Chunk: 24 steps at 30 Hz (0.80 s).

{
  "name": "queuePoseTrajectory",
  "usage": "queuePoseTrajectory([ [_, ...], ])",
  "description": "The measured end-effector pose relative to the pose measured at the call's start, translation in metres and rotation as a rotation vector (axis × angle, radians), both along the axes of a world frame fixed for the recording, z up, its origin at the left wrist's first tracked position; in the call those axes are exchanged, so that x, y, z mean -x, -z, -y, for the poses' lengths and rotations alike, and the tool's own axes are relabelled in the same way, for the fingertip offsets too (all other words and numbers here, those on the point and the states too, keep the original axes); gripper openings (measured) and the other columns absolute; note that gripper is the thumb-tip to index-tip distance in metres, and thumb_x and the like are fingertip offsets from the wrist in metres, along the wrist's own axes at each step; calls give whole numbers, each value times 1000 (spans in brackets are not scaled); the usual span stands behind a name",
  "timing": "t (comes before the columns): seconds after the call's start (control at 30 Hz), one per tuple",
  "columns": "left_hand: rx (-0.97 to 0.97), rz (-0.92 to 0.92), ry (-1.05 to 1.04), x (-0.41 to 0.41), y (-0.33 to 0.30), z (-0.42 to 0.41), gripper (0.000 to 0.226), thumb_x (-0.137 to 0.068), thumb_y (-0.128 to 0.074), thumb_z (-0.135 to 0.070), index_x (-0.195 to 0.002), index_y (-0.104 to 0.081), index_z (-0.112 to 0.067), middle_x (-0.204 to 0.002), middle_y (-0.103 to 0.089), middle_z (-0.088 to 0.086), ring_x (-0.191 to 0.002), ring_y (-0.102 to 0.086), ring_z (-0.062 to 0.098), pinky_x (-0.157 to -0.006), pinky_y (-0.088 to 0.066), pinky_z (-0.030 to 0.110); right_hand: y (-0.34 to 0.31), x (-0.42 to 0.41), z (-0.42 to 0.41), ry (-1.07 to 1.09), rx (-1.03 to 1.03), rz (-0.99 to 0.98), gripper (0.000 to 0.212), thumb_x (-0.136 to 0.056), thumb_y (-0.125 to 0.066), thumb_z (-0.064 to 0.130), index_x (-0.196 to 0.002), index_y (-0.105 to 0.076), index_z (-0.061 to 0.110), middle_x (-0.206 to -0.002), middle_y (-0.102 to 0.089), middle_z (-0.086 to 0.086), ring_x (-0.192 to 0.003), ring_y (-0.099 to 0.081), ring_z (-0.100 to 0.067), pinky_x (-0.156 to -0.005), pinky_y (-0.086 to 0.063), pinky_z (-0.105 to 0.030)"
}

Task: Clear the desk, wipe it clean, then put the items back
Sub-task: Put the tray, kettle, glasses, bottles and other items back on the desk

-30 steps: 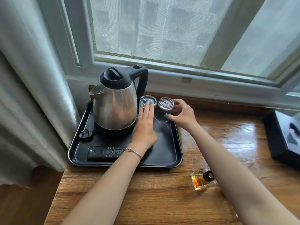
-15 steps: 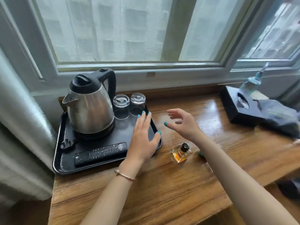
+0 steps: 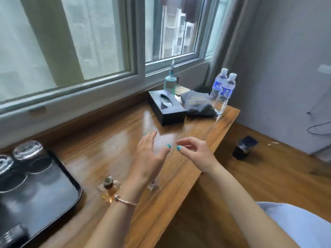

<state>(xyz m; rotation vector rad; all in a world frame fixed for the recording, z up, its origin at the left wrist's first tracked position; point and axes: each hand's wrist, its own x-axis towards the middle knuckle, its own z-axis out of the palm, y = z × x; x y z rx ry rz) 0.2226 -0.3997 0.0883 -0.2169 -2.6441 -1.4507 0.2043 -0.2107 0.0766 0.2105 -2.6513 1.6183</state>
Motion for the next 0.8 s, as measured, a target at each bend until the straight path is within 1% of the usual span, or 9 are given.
queuePoseTrajectory([
  [0.13, 24, 10, 59, 48, 6, -80, 66, -92, -49, -52, -150, -27, -30, -158, -24, -7, -144, -19, 9, -116, -20, 36, 1, 46, -82, 18, -9, 24, 17, -90, -68, 24, -107, -69, 25, -105, -70, 8, -98, -66, -8, -85, -55, -27],
  [0.3, -11, 34, 40, 117, 1, -162, 60, -95, -57, -32, -149, -34, -18, -154, -34, 1, -141, -29, 13, -115, -23, 32, -3, 108, -182, 56, -41, 91, 19, -91, -66, 22, -110, -67, 19, -106, -67, 5, -100, -63, -11, -83, -51, -20],
  [0.37, -24, 49, 26, 143, -2, -189, 59, -96, -55, -33, -149, -35, -17, -152, -36, 2, -139, -32, 14, -115, -26, 34, -4, 133, -207, 81, -38, 108, 23, -92, -65, 20, -115, -65, 16, -109, -66, 4, -105, -61, -12, -84, -49, -19],
  [0.43, -77, 47, 18, 168, -1, -210, 60, -97, -49, -44, -149, -34, -19, -152, -37, 1, -139, -33, 14, -115, -27, 36, -1, 160, -224, 84, -39, 123, 31, -91, -65, 20, -123, -62, 18, -118, -62, 2, -112, -57, -13, -89, -46, -22],
  [0.5, -154, 66, 12, 191, 3, -226, 67, -94, -40, -57, -151, -30, -23, -154, -34, -1, -140, -30, 11, -117, -25, 35, 8, 185, -233, 70, -64, 123, 39, -91, -65, 21, -129, -57, 25, -129, -55, 1, -121, -50, -14, -98, -42, -27],
  [0.6, -124, 104, -7, 234, 20, -244, 68, -93, -40, -58, -152, -24, -27, -158, -25, -1, -145, -19, 12, -119, -17, 37, 30, 223, -234, 69, -122, 103, 49, -89, -65, 27, -135, -50, 38, -144, -42, 1, -136, -35, -17, -114, -30, -36],
  [0.67, -30, 98, -27, 272, 33, -253, 69, -93, -49, -54, -152, -24, -27, -159, -21, 1, -148, -12, 15, -120, -14, 42, 41, 249, -225, 79, -203, 98, 55, -90, -64, 31, -140, -44, 41, -154, -29, -2, -144, -21, -22, -117, -19, -36],
  [0.73, 61, 64, -58, 313, 43, -257, 72, -91, -55, -52, -151, -25, -27, -160, -18, 4, -149, -6, 18, -120, -11, 43, 48, 277, -212, 76, -336, 93, 61, -92, -61, 38, -146, -34, 42, -162, -11, 0, -147, -7, -24, -118, -13, -38],
  [0.8, 96, 61, -113, 354, 49, -253, 79, -86, -57, -60, -151, -26, -27, -160, -21, 7, -148, -10, 21, -120, -12, 43, 51, 303, -198, 83, -470, 69, 63, -93, -55, 46, -149, -26, 43, -164, 2, 2, -149, 3, -23, -119, -8, -43],
])
